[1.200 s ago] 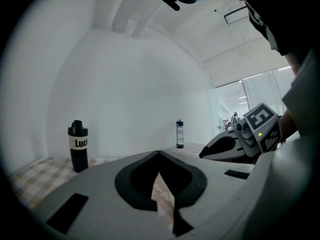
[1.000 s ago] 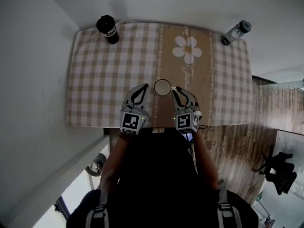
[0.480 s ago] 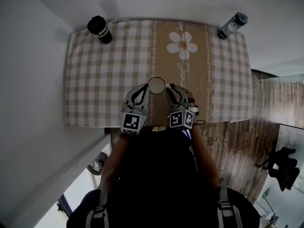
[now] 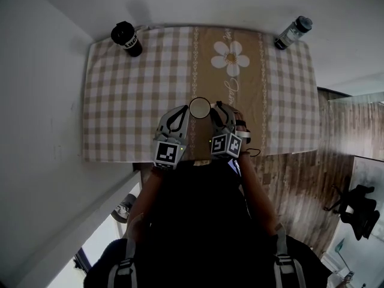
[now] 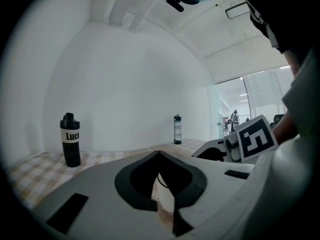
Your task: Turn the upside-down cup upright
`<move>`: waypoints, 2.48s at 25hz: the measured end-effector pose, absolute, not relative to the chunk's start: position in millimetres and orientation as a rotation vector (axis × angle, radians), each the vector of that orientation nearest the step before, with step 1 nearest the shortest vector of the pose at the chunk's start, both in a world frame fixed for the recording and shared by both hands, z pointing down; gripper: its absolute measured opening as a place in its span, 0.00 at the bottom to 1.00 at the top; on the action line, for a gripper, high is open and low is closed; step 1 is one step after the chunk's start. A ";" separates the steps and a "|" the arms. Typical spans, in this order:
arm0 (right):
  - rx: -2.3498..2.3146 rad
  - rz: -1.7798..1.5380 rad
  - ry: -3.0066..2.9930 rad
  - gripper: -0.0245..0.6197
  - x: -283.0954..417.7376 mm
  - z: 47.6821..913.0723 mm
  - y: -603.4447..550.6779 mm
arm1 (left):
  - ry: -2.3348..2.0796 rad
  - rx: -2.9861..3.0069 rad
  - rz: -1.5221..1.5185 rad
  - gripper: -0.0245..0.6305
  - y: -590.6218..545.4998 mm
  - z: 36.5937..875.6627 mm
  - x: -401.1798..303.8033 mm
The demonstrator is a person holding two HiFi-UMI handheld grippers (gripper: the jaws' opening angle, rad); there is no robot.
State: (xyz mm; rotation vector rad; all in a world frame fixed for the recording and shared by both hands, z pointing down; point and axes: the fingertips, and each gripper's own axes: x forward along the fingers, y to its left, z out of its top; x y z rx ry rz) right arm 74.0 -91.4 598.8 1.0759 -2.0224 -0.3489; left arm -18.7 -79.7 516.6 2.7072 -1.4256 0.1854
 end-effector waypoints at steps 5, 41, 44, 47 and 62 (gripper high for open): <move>1.103 -0.331 -2.024 0.25 75.2 602.6 -97.3 | -1.411 2.713 0.201 0.04 -81.5 520.4 -19.9; 1.395 0.339 -2.381 0.11 69.2 599.6 -116.6 | -1.321 2.558 0.208 0.07 -95.8 552.4 -33.3; 1.433 0.298 -2.381 0.11 71.5 593.3 -114.4 | -1.133 2.467 0.184 0.33 -91.2 558.3 -22.5; 1.463 0.216 -2.392 0.11 70.4 583.1 -115.4 | -1.051 2.419 0.217 0.35 -85.5 565.2 -15.6; 1.388 -0.422 -2.306 0.12 46.3 535.9 -103.8 | -0.996 2.371 0.371 0.18 -87.9 586.7 -10.5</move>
